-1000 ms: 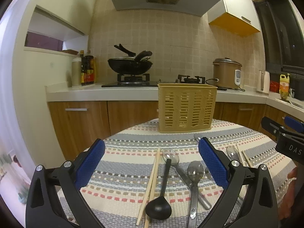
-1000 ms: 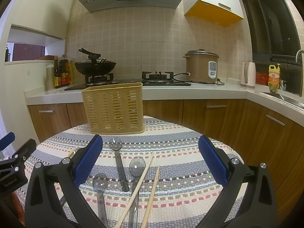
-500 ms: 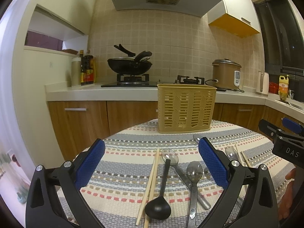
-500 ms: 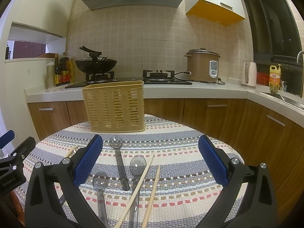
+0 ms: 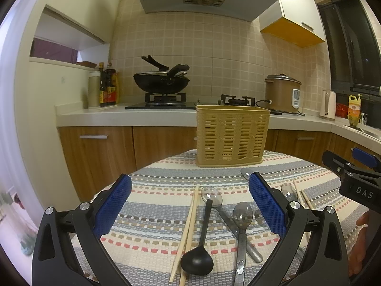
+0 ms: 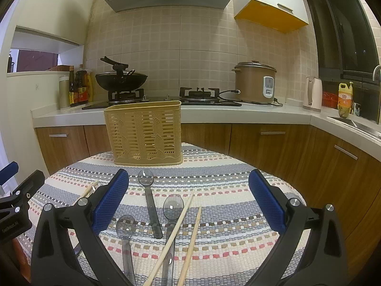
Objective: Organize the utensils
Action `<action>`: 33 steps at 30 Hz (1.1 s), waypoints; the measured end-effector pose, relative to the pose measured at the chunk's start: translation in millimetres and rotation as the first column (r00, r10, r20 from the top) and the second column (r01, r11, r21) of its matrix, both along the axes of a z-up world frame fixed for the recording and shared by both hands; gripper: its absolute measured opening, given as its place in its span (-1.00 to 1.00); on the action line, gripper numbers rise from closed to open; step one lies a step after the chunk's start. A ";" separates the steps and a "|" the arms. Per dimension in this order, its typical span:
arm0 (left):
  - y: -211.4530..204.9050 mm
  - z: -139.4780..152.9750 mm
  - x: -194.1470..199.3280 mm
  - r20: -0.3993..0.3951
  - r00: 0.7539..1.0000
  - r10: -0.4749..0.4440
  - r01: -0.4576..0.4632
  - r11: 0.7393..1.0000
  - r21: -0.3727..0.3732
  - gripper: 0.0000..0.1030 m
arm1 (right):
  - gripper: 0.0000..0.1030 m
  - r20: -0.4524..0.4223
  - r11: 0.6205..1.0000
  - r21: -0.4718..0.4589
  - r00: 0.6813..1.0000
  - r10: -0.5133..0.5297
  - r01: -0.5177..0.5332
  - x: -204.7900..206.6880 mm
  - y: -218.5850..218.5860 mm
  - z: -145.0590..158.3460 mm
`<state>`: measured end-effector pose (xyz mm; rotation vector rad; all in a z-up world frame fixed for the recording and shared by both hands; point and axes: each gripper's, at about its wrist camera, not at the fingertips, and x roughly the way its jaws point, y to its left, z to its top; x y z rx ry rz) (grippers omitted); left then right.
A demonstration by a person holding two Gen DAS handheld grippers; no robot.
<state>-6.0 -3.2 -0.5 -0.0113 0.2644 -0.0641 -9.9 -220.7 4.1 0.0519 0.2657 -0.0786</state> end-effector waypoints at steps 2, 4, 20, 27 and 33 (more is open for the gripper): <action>0.0 0.1 0.3 -0.001 1.000 0.000 0.000 1.000 -0.002 0.86 | 0.86 -0.002 1.000 -0.003 1.000 -0.001 0.001 -0.3 0.5 -0.1; -0.3 0.0 0.4 -0.002 1.000 0.000 0.000 1.000 -0.003 0.86 | 0.86 -0.015 1.000 -0.006 1.000 0.002 -0.002 0.4 -0.4 0.8; 42.2 20.0 40.8 -0.190 0.974 -0.126 0.125 0.992 -0.020 0.85 | 0.86 -0.138 0.997 0.048 0.989 -0.050 0.057 16.9 -13.2 -9.4; 53.3 2.4 89.2 -0.495 0.821 -0.285 0.304 0.952 -0.044 0.44 | 0.86 -0.289 0.992 -0.120 0.957 0.013 -0.050 43.0 19.7 -6.0; 48.4 -31.6 124.2 -0.629 0.669 -0.396 0.345 0.915 -0.209 0.04 | 0.63 -0.488 0.972 -0.090 0.860 0.145 -0.215 99.6 35.5 3.4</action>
